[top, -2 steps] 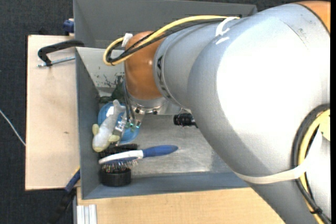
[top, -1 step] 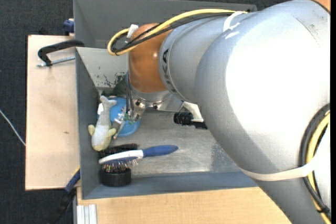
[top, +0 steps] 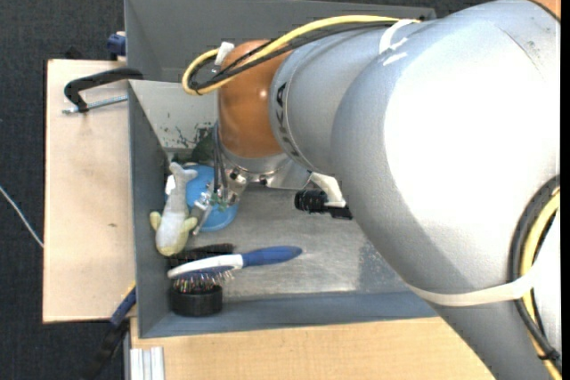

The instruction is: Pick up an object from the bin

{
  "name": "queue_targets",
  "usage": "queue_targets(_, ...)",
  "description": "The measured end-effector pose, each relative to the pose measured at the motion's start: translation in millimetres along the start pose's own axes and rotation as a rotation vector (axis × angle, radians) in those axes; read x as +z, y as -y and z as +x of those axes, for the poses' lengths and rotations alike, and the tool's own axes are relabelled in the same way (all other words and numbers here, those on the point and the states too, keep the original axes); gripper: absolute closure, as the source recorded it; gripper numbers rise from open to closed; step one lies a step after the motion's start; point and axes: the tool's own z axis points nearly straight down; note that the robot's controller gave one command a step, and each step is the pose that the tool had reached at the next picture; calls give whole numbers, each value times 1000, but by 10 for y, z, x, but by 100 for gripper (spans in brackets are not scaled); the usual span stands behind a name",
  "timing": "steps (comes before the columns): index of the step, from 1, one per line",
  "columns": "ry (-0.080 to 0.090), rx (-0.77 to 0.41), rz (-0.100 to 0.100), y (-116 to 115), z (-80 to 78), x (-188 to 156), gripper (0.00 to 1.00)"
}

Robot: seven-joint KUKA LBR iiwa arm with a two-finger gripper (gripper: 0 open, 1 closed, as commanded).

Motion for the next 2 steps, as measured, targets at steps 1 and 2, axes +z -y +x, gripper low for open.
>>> queue_targets(1, 14, -9, -16, -14, -91, -1083, 100)
queue_targets(2, 19, -777, -10, -358, -67, -2029, 100)
